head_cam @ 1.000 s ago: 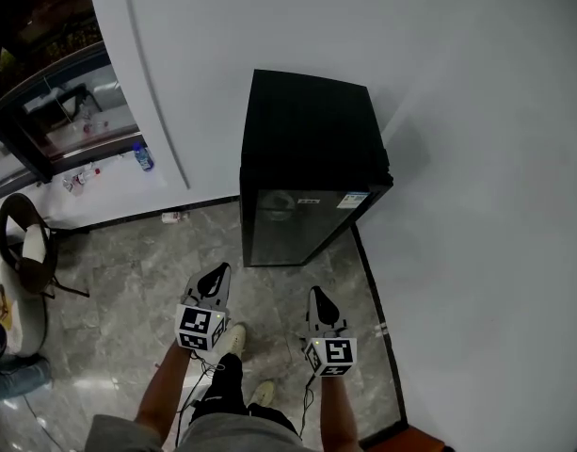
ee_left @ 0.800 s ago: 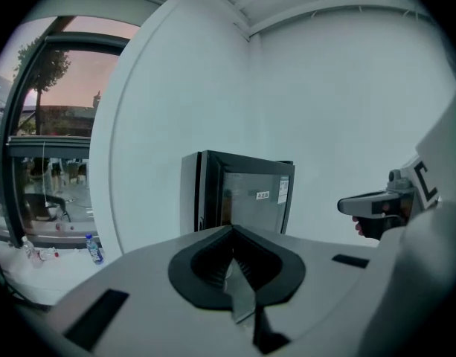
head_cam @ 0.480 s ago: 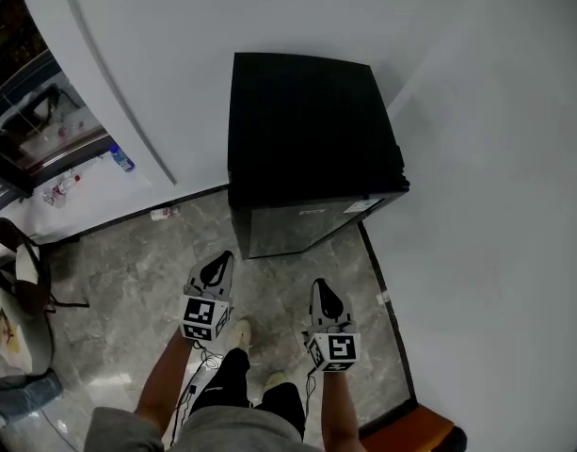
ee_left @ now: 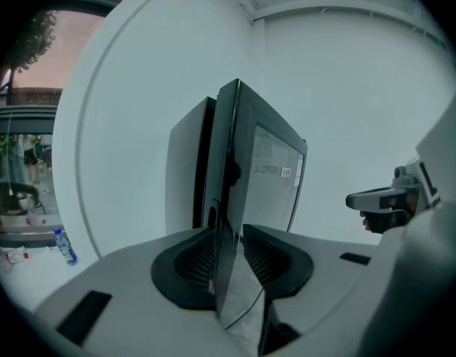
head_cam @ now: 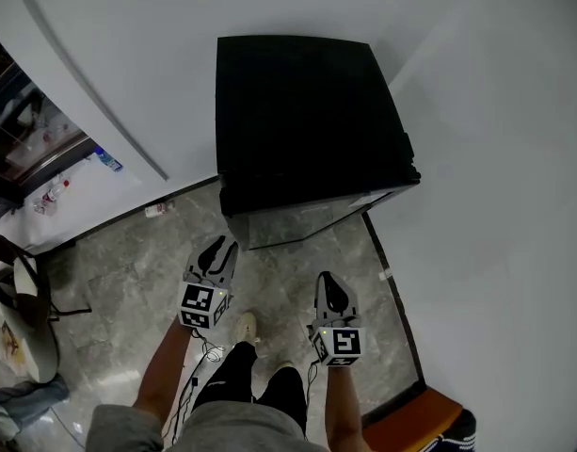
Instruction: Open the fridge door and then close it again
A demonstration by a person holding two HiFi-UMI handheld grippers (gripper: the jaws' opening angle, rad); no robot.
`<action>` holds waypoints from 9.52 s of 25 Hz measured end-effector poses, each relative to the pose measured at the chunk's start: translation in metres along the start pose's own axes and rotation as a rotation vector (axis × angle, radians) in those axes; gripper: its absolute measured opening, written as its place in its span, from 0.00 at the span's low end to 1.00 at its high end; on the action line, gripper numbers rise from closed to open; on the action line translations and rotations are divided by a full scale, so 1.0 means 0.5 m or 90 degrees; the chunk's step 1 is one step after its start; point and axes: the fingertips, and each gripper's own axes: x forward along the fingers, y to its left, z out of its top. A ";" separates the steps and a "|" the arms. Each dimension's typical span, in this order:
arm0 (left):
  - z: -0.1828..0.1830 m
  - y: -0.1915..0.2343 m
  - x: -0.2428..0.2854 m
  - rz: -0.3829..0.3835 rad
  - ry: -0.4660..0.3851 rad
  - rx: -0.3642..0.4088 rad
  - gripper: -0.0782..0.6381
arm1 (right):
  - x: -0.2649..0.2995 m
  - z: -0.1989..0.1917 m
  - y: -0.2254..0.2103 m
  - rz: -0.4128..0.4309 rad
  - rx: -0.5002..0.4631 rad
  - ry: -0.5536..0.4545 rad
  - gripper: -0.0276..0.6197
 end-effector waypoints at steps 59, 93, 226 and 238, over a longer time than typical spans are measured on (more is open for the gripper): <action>-0.056 -0.124 -0.047 0.133 -0.020 0.049 0.24 | -0.150 -0.074 -0.126 0.026 -0.022 -0.005 0.08; -0.120 -0.340 -0.126 0.171 -0.038 0.040 0.23 | -0.334 -0.150 -0.205 0.071 -0.031 -0.015 0.08; 0.086 -0.669 -0.275 -0.002 -0.079 0.054 0.15 | -0.538 0.077 -0.130 0.040 -0.016 -0.108 0.08; 0.085 -0.677 -0.271 -0.012 -0.081 0.059 0.15 | -0.540 0.063 -0.142 0.026 -0.018 -0.102 0.08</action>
